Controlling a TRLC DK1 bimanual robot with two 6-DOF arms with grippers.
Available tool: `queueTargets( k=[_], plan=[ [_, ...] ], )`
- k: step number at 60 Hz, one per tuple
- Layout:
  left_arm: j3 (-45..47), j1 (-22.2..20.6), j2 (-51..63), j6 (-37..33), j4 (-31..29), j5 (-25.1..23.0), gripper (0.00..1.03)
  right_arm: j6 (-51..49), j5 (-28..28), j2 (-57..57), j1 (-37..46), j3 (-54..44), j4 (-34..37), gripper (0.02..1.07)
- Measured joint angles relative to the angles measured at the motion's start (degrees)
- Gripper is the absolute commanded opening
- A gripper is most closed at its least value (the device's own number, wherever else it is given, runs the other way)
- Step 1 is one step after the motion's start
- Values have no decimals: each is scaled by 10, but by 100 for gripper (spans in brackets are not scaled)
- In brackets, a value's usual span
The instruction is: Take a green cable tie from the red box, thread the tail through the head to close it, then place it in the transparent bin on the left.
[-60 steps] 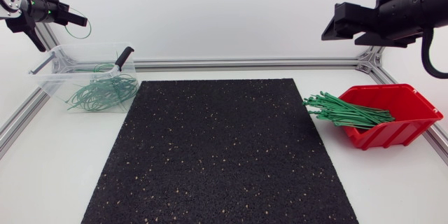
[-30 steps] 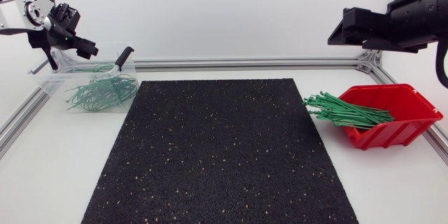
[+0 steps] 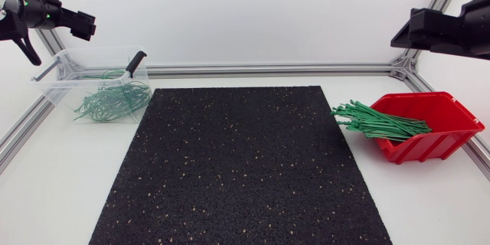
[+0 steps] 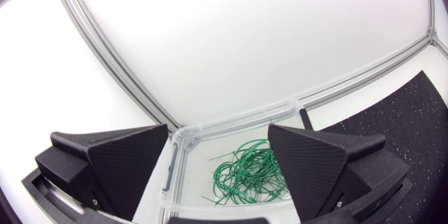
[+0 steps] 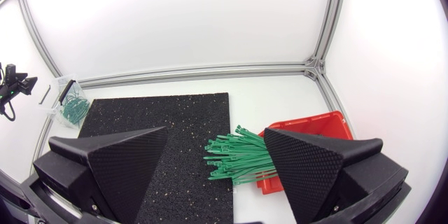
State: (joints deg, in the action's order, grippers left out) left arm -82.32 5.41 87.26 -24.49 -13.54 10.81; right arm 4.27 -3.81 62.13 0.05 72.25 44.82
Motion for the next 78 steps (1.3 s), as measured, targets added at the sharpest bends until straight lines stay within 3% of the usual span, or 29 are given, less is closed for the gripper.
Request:
queueTargets(
  k=[31, 49, 78],
  plan=[
    [215, -31, -225, 16, 30, -5, 100, -14, -10, -143, 31, -142, -28, 103],
    [361, -56, -349, 31, 96, -11, 100, -18, -11, -223, 47, -238, -61, 102],
    [560, -107, -552, 85, 151, -11, 99, -19, -6, -325, 49, -355, -115, 102]
  ],
)
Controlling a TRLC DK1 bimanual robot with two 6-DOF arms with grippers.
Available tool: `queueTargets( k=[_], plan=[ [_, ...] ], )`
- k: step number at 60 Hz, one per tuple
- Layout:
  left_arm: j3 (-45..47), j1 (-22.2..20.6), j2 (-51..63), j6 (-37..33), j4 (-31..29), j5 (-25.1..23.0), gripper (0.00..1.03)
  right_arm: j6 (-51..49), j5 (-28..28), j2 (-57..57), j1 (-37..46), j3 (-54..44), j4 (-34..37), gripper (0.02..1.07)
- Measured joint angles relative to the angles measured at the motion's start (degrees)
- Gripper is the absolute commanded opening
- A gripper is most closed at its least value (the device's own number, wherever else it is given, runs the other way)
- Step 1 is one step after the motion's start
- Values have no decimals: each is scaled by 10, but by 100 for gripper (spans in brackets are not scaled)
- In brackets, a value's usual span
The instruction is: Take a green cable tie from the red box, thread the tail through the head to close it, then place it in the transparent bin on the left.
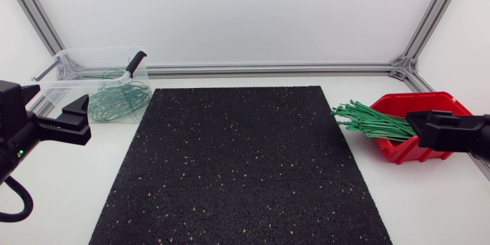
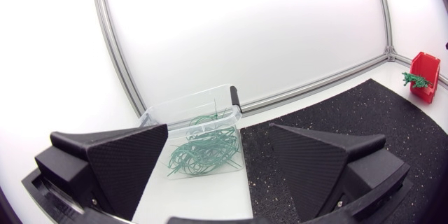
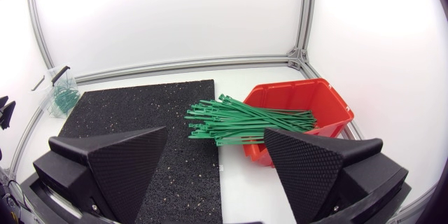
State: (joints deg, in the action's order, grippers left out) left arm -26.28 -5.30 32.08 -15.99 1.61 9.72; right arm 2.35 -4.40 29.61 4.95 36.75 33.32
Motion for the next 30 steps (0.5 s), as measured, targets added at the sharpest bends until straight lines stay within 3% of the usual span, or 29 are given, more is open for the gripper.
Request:
queueTargets(
  k=[30],
  plan=[
    [122, 16, -159, 71, -3, -40, 99, -6, 13, -108, -8, -146, -128, 102]
  ],
)
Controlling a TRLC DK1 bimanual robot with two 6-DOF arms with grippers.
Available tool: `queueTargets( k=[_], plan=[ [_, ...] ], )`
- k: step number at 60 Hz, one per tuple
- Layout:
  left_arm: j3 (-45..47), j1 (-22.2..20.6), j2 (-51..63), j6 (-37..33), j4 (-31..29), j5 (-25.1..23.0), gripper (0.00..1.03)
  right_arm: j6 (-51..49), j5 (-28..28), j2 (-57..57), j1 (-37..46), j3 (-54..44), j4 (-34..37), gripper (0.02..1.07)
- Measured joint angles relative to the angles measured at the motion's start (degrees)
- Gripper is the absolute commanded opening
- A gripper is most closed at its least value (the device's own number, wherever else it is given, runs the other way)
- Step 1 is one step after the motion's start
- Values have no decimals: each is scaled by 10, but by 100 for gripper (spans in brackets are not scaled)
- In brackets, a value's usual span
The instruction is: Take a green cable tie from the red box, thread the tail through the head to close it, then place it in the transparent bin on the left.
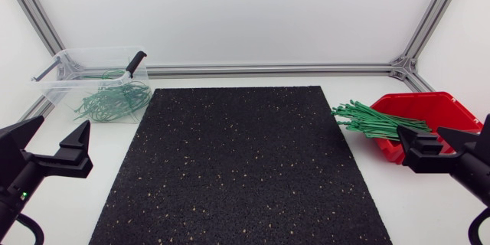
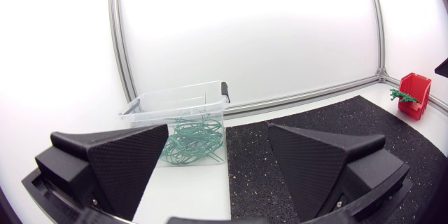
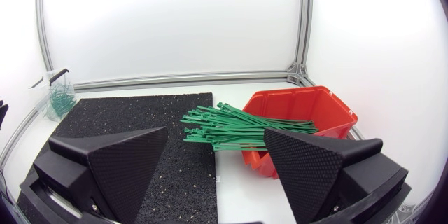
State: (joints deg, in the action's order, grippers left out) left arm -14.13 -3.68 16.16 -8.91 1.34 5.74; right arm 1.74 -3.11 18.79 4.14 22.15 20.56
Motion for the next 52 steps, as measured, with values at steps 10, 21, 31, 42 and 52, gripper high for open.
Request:
queueTargets(
  k=[10, 21, 31, 42, 52],
  plan=[
    [45, 11, -52, 24, -5, -21, 99, -3, 6, -46, -10, -54, -50, 102],
    [87, 23, -106, 49, -10, -40, 98, -5, 15, -93, -19, -107, -103, 102],
    [118, 33, -149, 72, -9, -52, 98, -6, 19, -137, -29, -157, -151, 102],
    [118, 33, -158, 75, -9, -53, 98, -8, 26, -181, -37, -207, -193, 102],
    [118, 33, -158, 75, -9, -53, 98, -9, 30, -185, -37, -208, -196, 102]
  ],
)
